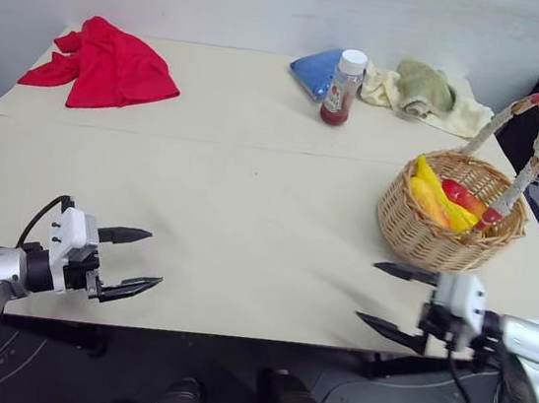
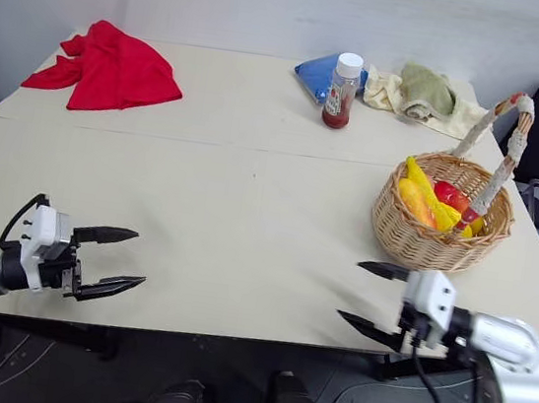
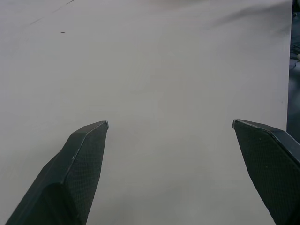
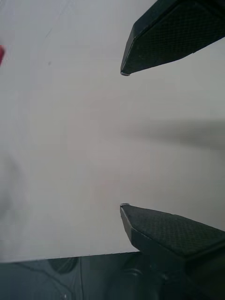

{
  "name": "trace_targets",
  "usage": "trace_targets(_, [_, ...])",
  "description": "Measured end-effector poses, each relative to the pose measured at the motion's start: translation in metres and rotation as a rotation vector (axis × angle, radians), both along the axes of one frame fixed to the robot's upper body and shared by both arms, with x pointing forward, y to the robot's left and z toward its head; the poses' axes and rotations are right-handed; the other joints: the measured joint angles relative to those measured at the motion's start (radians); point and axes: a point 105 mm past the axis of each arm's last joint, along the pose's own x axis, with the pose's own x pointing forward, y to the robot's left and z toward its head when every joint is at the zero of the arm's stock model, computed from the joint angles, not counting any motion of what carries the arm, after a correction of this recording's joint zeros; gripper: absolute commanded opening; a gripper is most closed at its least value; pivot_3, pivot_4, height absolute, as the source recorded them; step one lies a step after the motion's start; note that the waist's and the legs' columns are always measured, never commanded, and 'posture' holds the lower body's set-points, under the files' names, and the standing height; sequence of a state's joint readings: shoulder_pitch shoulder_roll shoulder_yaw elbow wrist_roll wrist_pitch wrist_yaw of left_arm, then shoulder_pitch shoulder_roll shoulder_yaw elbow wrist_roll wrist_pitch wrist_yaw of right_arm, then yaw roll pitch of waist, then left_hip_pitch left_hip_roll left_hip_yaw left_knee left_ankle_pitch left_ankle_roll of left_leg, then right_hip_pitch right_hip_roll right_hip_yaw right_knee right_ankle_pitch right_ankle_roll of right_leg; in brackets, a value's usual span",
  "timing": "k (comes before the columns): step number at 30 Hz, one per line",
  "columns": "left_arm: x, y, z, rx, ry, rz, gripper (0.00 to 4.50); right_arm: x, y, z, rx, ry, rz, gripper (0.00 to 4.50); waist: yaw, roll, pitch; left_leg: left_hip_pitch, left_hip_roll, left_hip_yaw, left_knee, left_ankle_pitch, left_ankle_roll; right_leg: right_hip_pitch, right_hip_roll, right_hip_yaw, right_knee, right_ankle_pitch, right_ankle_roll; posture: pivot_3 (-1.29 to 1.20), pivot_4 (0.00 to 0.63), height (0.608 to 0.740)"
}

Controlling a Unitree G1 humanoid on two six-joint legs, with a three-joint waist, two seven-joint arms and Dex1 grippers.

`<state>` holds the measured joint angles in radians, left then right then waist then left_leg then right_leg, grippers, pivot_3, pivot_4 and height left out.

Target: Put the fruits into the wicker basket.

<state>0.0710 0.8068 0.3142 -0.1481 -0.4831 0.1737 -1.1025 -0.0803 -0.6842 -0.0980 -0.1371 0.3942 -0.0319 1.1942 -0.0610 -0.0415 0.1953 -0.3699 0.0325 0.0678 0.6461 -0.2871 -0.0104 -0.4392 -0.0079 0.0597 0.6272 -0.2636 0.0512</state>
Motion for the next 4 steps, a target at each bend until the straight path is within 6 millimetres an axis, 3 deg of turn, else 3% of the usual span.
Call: trace_targets(4, [-0.006,0.0,-0.008,-0.014,0.01,0.026,4.47,0.015,0.021,-0.003,0.021,-0.033,0.058,4.49,0.005,0.0,0.0,-0.001,0.0,0.0,0.0,-0.001,-0.001,-0.001,-0.001,-0.001,0.0,0.0,0.0,0.0,0.15,0.74])
